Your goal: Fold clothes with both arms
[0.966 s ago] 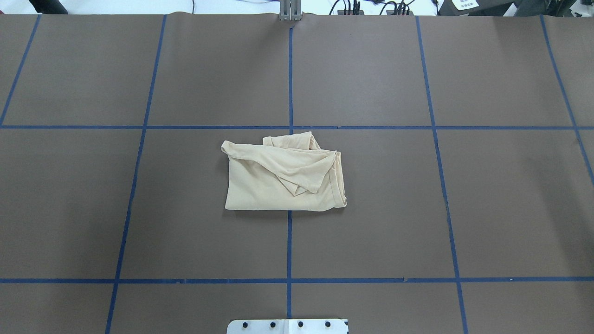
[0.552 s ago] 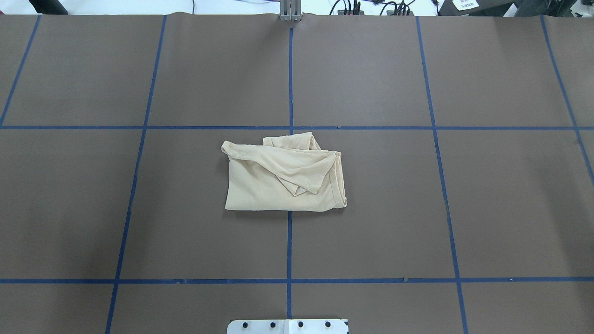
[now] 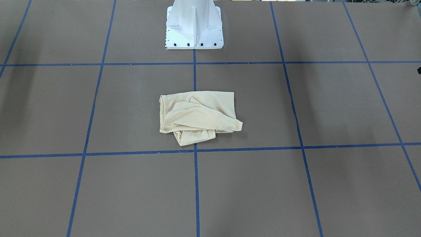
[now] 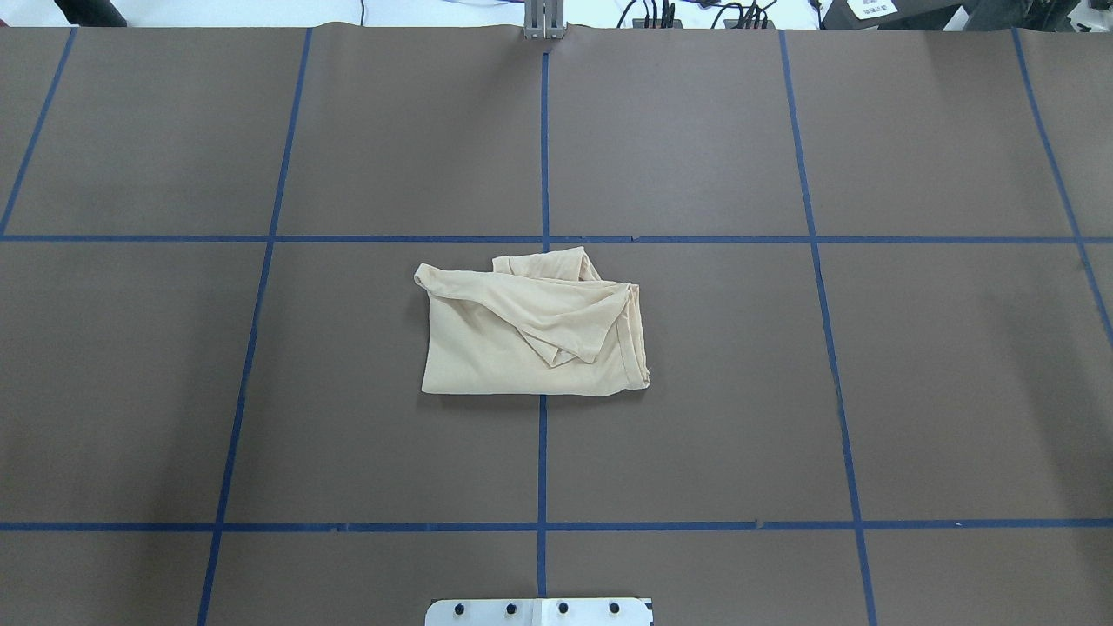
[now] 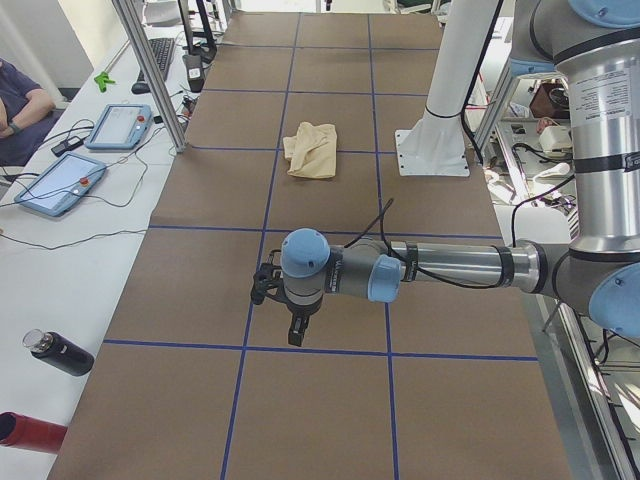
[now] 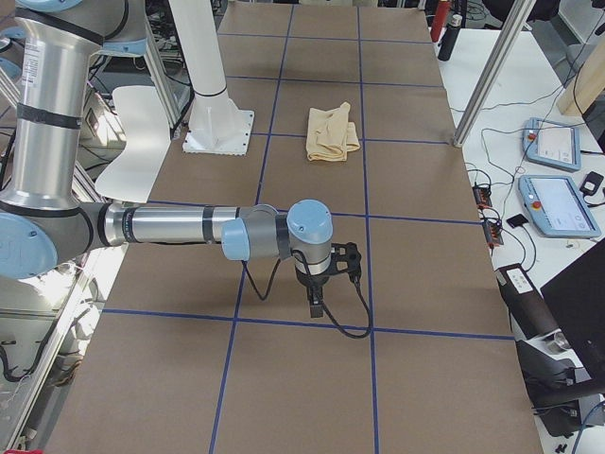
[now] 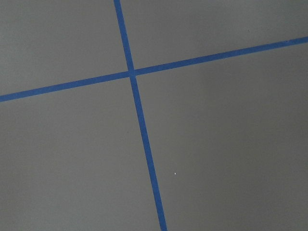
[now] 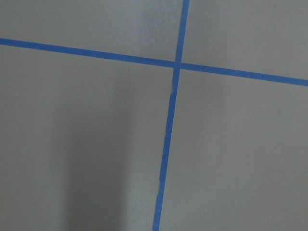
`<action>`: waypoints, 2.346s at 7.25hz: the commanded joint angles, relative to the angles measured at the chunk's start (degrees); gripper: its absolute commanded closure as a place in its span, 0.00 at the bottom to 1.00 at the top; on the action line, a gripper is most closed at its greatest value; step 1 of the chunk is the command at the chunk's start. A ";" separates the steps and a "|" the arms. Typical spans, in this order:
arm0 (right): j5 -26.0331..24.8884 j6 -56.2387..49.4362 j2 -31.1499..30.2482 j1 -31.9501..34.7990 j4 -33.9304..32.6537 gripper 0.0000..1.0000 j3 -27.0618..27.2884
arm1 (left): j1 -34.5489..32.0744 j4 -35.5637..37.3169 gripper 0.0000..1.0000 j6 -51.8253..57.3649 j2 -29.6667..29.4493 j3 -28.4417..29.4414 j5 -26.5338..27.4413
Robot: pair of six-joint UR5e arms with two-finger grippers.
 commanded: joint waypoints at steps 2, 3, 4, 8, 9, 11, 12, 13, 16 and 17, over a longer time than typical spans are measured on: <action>-0.16 0.00 -0.45 0.00 0.94 0.00 -1.52 | 0.19 -0.43 0.00 -0.15 -0.23 -0.95 8.66; -0.07 0.00 -0.45 0.00 0.94 0.00 -1.52 | 0.10 -0.43 0.00 -0.06 -0.06 -1.04 8.61; 0.02 0.08 -0.45 0.00 1.20 0.00 -1.52 | 0.02 -0.43 0.00 -0.06 0.38 -0.96 8.52; 0.11 -0.09 -0.54 0.00 1.38 0.00 -1.60 | 0.01 -0.60 0.00 0.29 0.73 -0.87 8.35; 0.11 -0.18 -0.54 0.00 1.29 0.00 -1.60 | 0.01 -0.60 0.00 0.38 0.73 -0.87 8.34; 0.20 -0.09 -0.54 0.00 1.20 0.00 -2.39 | 0.01 -0.78 0.00 0.46 0.65 -0.96 8.34; 0.20 -0.09 -0.54 0.00 1.29 0.00 -2.39 | 0.01 -0.78 0.00 0.46 0.65 -0.87 8.34; 0.11 -0.18 -0.54 0.00 2.77 0.00 -2.39 | 0.10 -0.78 0.00 0.46 0.65 -0.96 8.34; 0.55 -0.09 -0.98 0.00 4.19 0.00 -3.80 | 0.10 -0.78 0.00 0.46 0.56 -1.22 8.26; 0.11 -0.18 -1.15 0.00 4.19 0.00 -3.80 | 0.10 -0.87 0.00 0.46 0.47 -1.48 7.73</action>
